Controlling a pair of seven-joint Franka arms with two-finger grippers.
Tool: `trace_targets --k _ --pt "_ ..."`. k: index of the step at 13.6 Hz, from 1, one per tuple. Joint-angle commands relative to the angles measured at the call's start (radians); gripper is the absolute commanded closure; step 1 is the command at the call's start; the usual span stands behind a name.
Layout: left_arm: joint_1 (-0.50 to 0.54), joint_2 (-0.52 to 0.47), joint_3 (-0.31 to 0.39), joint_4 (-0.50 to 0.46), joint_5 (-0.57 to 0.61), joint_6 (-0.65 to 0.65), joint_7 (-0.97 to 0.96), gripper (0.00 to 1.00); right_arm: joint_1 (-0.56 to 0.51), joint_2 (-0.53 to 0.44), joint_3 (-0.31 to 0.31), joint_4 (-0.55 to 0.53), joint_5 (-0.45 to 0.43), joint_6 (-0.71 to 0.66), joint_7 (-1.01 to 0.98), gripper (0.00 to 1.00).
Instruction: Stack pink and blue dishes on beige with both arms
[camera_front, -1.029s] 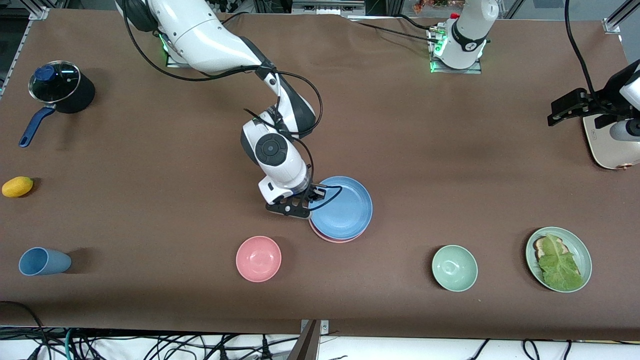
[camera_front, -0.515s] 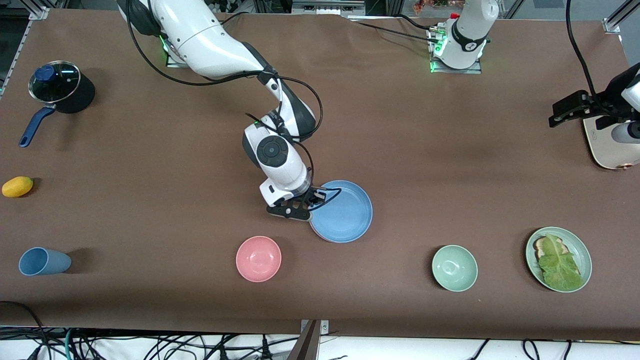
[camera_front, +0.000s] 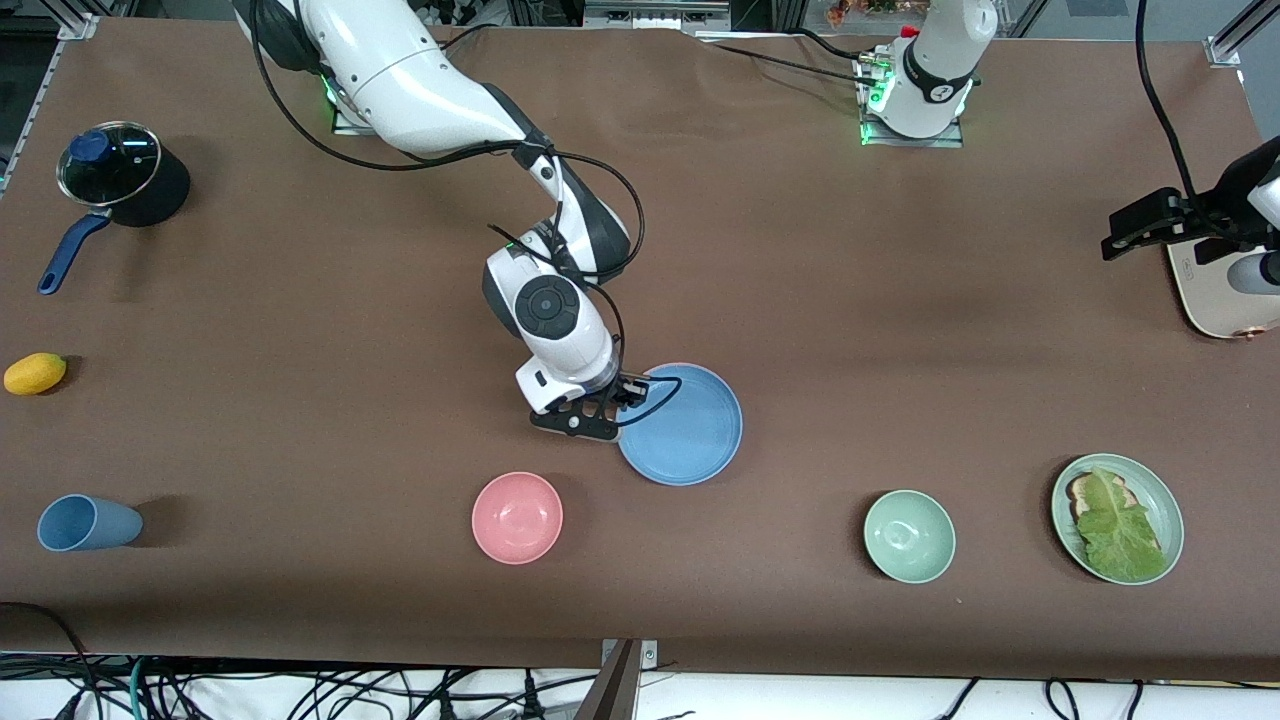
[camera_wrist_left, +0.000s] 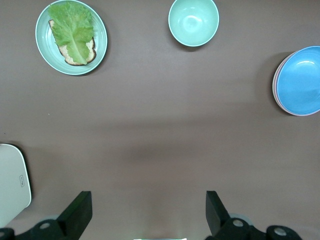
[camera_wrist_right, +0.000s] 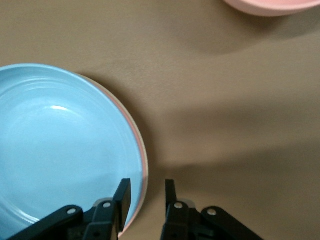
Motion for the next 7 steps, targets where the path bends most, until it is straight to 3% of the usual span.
trace_targets --k 1,2,3,7 --pt "0.006 0.002 -0.001 0.018 -0.024 0.001 0.020 0.00 -0.021 -0.029 -0.009 0.018 -0.022 -0.079 -0.026 0.39" --pt "0.006 0.002 -0.002 0.018 -0.024 0.001 0.015 0.00 -0.032 -0.053 -0.017 0.017 -0.022 -0.092 -0.056 0.29" --pt "0.004 0.002 -0.002 0.020 -0.024 0.001 0.009 0.00 -0.040 -0.073 -0.031 0.011 -0.023 -0.102 -0.086 0.03" --pt "0.001 0.002 -0.002 0.023 -0.022 0.001 0.009 0.00 -0.041 -0.251 -0.145 -0.107 -0.017 -0.256 -0.245 0.00"
